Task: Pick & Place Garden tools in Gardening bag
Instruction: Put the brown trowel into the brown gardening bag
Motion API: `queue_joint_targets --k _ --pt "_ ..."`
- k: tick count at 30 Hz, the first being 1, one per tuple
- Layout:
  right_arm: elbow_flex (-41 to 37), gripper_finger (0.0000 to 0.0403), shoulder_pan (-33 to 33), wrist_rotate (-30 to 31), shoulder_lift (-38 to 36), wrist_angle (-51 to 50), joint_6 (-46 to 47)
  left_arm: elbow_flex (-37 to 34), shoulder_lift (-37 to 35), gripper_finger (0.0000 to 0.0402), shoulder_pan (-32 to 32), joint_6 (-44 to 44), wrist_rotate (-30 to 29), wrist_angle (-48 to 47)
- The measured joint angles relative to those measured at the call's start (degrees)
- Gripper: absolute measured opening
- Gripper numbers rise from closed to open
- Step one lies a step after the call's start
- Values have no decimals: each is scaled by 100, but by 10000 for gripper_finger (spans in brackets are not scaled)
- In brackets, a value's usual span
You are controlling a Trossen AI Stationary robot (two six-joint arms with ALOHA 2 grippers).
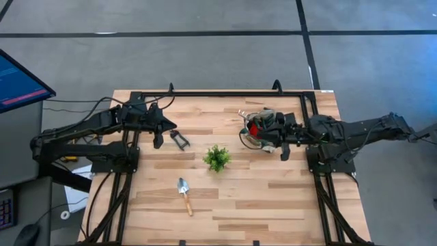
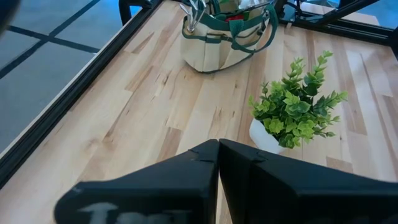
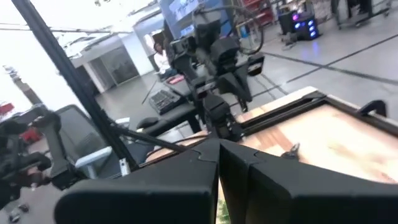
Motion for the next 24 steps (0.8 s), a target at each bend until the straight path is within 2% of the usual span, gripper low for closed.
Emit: queue_joint_targets --k 8,16,19,24 --pt "-67 0 -64 60 -275 -402 -226 0 188 1 2 -268 33 -6" --pt "-69 0 -63 61 -263 -656 -306 0 739 2 2 -342 141 16" --pt "-69 0 -63 59 -254 -687 -307 0 930 8 2 -88 130 20" --pt "-69 0 -61 59 -268 -729 -306 0 1160 19 2 857 106 3"
